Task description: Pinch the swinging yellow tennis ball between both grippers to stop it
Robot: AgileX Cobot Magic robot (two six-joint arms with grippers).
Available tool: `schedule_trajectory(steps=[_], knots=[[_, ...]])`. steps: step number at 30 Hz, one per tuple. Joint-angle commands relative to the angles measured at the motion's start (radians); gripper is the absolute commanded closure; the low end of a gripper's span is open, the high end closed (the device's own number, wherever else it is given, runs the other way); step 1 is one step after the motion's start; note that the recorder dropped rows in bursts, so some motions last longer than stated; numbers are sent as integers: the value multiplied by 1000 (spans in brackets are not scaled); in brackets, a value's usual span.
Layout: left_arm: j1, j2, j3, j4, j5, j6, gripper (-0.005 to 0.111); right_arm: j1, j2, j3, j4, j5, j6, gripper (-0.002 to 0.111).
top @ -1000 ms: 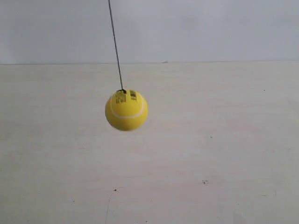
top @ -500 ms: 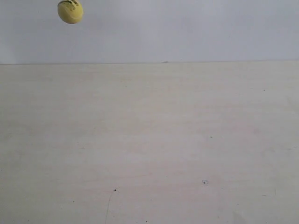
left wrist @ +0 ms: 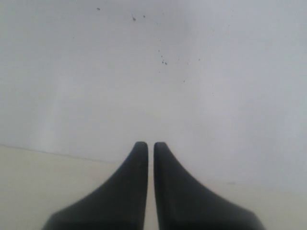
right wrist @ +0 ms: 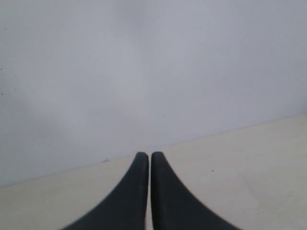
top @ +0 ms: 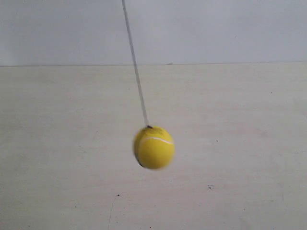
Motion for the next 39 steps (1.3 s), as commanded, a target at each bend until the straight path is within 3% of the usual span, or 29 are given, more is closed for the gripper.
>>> schedule_trajectory(steps=[1, 8, 12, 15, 21, 25, 28, 33, 37, 39], knots=[[-2, -1, 4, -9, -93, -18, 102, -3, -5, 0, 0, -73, 37, 108], [-2, -1, 4, 2, -366, -43, 102, -3, -5, 0, 0, -295, 172, 108], [-2, -1, -53, 249, -452, -111, 102, -3, -5, 0, -155, -576, 197, 108], [-2, 66, -142, 388, -524, -148, 102, -3, 9, -35, -238, -619, 225, 108], [-2, 363, -389, 390, -502, -166, 102, -3, 323, -271, -247, -562, 212, 108], [-2, 582, -526, 498, -312, -269, 102, -3, 553, -381, -309, -412, 154, 108], [-2, 712, -550, 585, -284, -402, 102, -3, 686, -395, -315, -382, 109, 108], [-2, 900, -550, 903, -330, -588, 102, -3, 922, -395, -370, -380, 25, 108], [-2, 1020, -550, 1122, -365, -670, 102, -3, 1091, -395, -464, -434, 25, 108], [-2, 1064, -550, 1147, -377, -672, 102, -3, 1161, -395, -489, -480, 28, 108]])
